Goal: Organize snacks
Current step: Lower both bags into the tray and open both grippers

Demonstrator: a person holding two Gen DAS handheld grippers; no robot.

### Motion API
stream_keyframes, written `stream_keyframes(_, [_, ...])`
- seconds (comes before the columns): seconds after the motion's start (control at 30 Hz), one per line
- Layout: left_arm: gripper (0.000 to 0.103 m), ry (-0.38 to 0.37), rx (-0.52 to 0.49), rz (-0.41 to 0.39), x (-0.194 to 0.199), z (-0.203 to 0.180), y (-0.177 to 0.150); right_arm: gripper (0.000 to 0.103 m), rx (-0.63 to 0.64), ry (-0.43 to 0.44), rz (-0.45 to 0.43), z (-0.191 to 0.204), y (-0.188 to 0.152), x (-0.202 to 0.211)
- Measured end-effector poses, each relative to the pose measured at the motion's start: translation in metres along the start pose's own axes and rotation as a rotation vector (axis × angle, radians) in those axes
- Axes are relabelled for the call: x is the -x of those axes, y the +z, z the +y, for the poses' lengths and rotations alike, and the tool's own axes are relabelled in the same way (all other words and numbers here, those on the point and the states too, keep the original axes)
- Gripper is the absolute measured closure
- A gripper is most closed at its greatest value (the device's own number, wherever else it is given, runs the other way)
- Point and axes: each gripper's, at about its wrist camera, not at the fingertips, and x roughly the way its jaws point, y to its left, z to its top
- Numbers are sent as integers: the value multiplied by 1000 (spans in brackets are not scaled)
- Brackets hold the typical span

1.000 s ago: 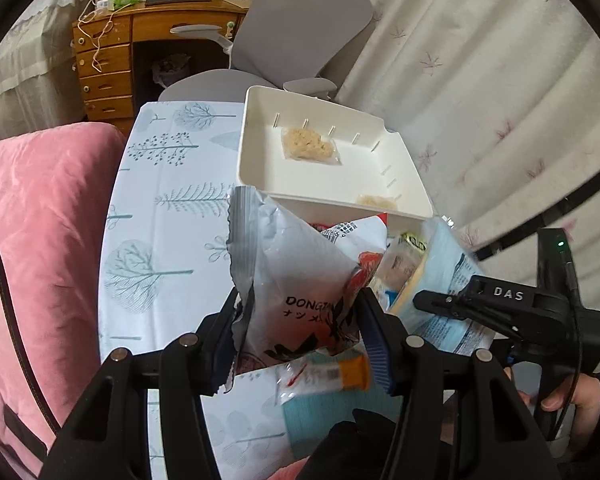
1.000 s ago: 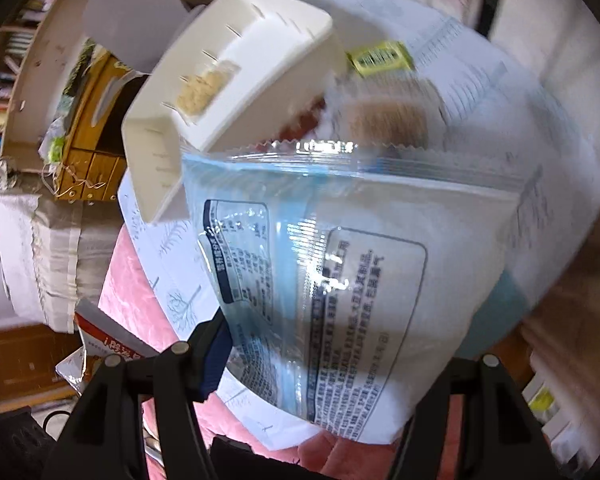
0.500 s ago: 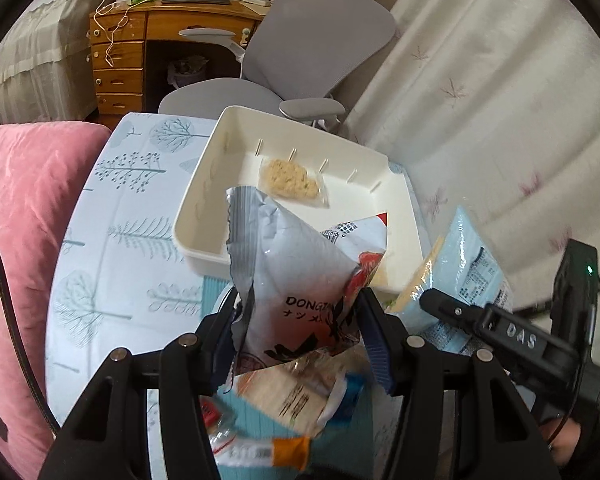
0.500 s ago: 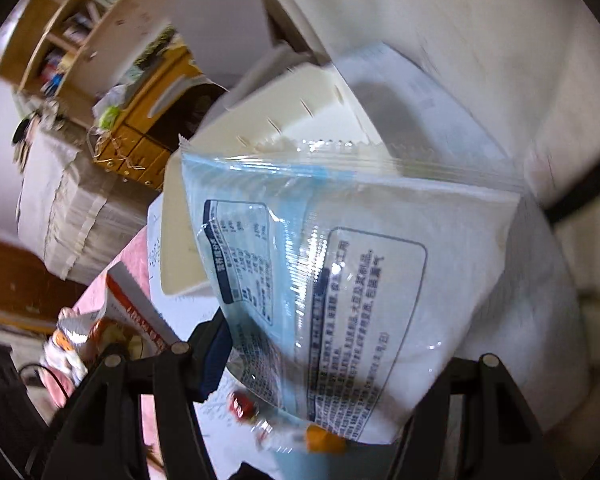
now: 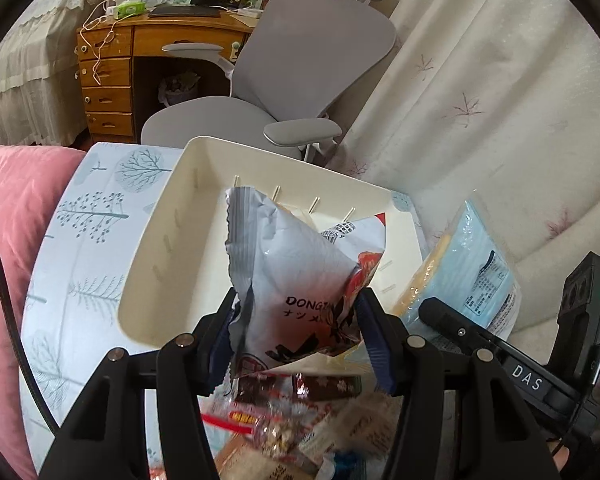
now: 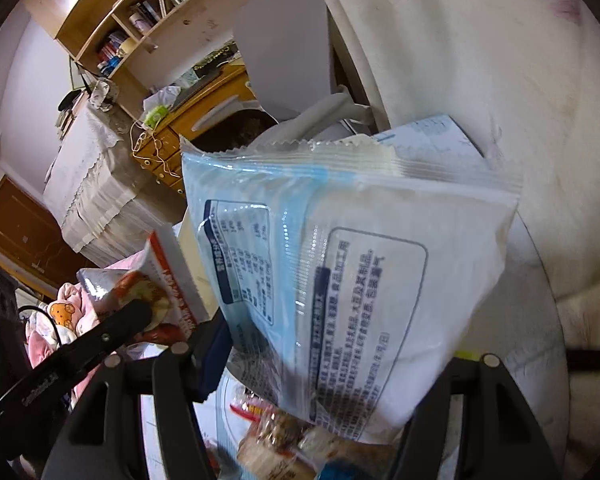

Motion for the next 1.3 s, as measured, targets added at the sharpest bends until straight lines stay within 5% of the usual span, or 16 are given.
stream_keyframes(0.1, [27,25,17,17,-12,0,4,34,-4,-13,28,-6,6,-14])
stream_keyframes(0.5, [26,54,44,83,-16,9,-11,26,-82,-60,64,-27,-3,-21])
stream_keyframes(0.97, [26,71,-9,78,58,-10,-32,26,-19,-22,-1,0,-26,41])
stream_keyframes(1.3, [26,114,54,75,97,20,-61,26,37,-27,-40,11,-62,73])
